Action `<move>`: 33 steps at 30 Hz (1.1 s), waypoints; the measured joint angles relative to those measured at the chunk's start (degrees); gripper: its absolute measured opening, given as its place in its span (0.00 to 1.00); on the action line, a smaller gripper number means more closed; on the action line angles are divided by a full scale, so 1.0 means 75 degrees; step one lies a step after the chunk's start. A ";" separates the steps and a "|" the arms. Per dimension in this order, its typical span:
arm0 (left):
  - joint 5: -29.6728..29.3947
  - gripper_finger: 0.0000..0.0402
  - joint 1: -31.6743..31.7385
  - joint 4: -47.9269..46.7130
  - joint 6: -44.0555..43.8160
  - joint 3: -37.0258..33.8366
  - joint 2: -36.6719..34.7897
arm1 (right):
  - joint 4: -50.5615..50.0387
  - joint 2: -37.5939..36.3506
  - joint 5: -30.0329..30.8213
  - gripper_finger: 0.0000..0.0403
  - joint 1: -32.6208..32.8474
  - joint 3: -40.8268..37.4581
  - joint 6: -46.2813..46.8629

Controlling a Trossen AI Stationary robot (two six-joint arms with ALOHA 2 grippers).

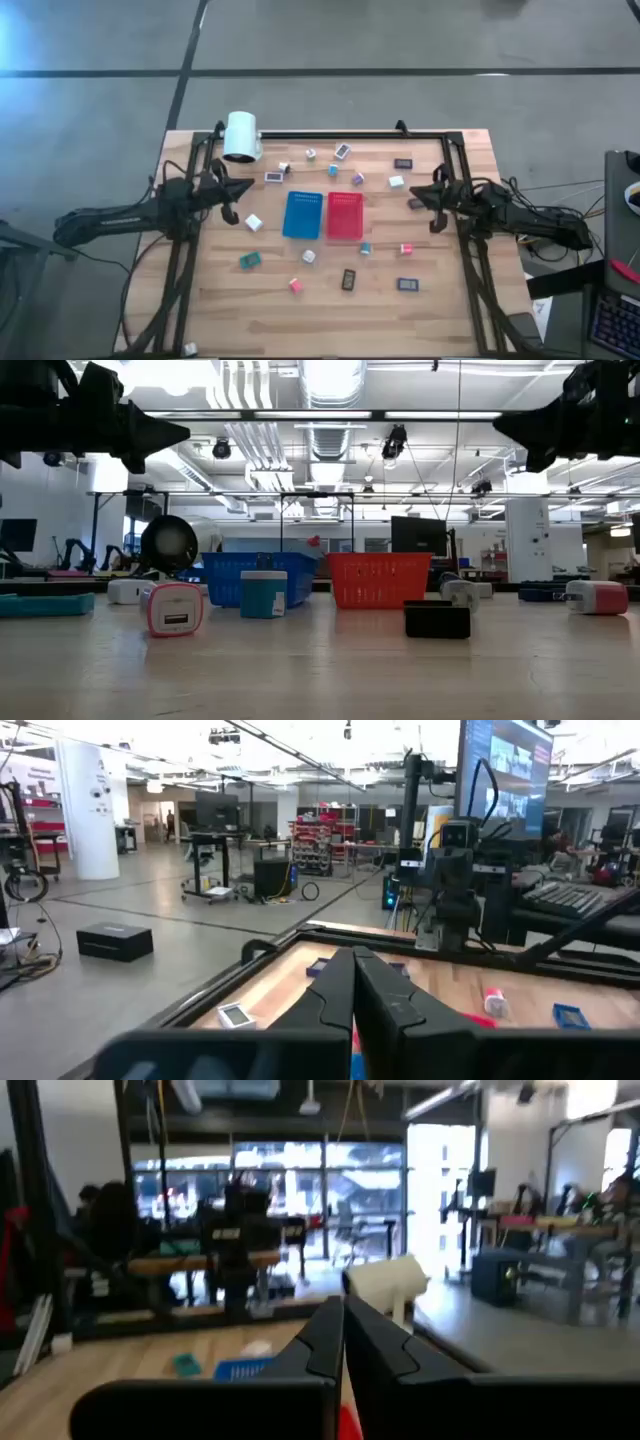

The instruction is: Pick & Place Office items

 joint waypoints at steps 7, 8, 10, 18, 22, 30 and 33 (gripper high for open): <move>0.0131 0.02 0.0008 -0.0696 0.0506 -0.0010 0.0001 | 0.0021 0.0031 -0.0149 0.02 0.0392 -0.0119 -0.0138; 0.0012 0.02 0.0017 -0.0750 0.0560 -0.0018 0.0005 | 0.0061 0.0005 -0.0149 0.02 0.0393 -0.0119 -0.0197; -0.0084 0.02 0.0015 -0.0738 0.0743 -0.0096 0.0016 | 0.0113 -0.0002 -0.0144 0.02 0.0391 -0.0119 -0.0239; 0.0153 0.02 0.0015 -0.0245 0.1035 -0.0294 0.0021 | 0.0102 0.0016 -0.0143 0.02 0.0390 -0.0119 -0.0265; 0.0174 0.02 0.0015 -0.0224 0.1197 -0.0294 0.0021 | 0.0131 0.0052 -0.0142 0.02 0.0390 -0.0119 -0.0259; 0.0174 0.02 0.0015 -0.0107 0.1202 -0.0294 0.0021 | 0.0133 0.0068 -0.0130 0.02 0.0387 -0.0119 -0.0236; 0.0174 0.02 0.0015 -0.0110 0.1204 -0.0294 0.0021 | 0.0137 0.0065 -0.0120 0.02 0.0387 -0.0119 -0.0239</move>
